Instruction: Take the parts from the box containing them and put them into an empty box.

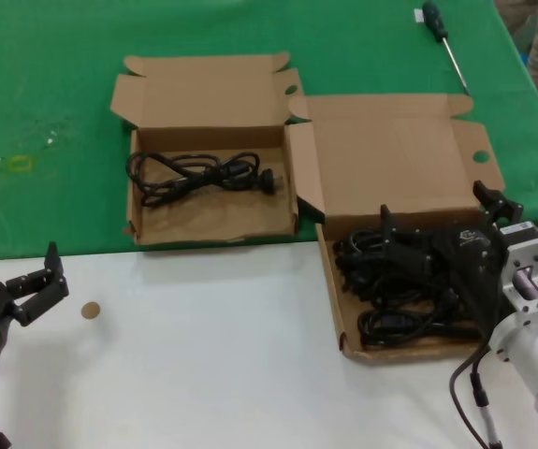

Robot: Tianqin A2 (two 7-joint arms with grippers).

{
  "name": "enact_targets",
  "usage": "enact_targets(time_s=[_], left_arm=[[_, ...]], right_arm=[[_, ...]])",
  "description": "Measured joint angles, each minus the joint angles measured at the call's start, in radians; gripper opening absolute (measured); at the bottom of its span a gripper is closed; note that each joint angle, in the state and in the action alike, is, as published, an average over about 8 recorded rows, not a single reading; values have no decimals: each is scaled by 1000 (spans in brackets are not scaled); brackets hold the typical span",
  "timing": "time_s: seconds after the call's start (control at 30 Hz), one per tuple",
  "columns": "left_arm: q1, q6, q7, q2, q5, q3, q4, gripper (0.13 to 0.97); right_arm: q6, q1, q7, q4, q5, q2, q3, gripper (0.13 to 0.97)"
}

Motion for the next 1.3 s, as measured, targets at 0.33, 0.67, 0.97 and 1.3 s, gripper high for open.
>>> enact_targets(time_s=[0.33, 0.67, 0.97, 1.3], left_arm=[[0, 0, 0, 0, 0, 0, 0, 966], [0, 0, 0, 0, 0, 0, 0, 966], [0, 0, 0, 0, 0, 0, 0, 966], [0, 0, 0, 0, 0, 0, 0, 966]], right_arm=[[4, -6, 1, 4, 3, 1, 3, 966], [4, -6, 1, 4, 3, 1, 3, 966], [4, -6, 1, 4, 3, 1, 3, 966], [4, -6, 1, 4, 3, 1, 3, 966]])
